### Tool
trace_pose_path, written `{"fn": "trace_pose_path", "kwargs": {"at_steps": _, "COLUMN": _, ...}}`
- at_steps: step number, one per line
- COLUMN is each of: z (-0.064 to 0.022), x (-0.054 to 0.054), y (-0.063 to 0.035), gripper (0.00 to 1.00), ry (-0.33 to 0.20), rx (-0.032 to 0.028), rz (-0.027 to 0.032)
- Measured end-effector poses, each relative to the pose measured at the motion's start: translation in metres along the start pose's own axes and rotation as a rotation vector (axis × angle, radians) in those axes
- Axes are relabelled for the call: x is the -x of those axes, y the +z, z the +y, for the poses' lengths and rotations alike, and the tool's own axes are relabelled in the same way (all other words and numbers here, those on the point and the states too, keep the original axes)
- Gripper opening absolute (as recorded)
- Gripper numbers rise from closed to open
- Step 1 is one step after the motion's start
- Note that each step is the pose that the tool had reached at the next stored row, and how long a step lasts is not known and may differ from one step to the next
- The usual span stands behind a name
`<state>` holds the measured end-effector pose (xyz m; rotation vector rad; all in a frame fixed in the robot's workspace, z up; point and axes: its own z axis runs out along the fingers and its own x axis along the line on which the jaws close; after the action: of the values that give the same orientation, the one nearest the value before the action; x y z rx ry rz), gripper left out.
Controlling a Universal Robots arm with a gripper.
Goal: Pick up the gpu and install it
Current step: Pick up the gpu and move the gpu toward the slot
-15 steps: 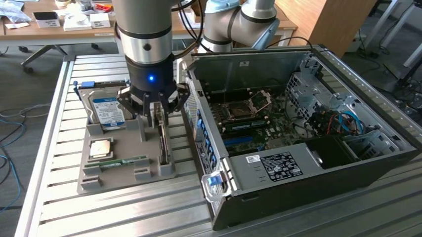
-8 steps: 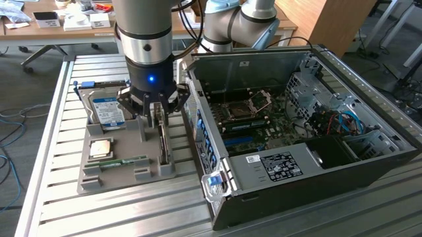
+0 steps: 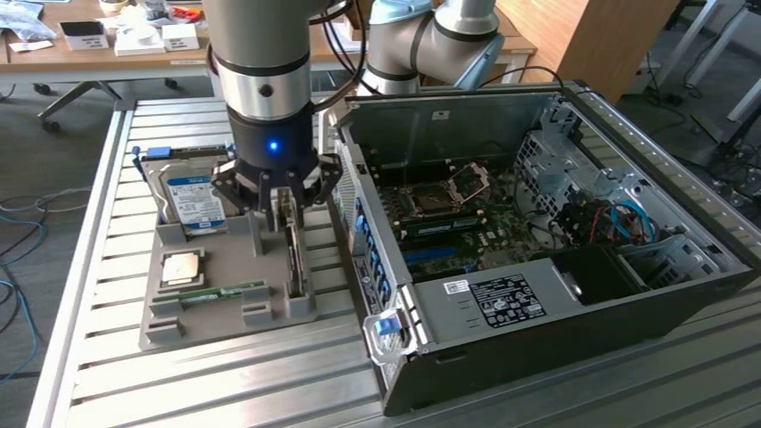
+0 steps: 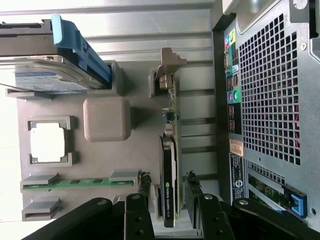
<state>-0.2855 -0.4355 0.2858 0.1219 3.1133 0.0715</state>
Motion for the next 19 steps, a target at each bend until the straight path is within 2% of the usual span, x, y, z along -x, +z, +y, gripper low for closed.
{"fn": "trace_pose_path", "kwargs": {"at_steps": 19, "z": -0.0004, "x": 0.001, "y": 0.0111, "gripper": 0.42, "ry": 0.0, "rx": -0.0001, "rz": 0.0}}
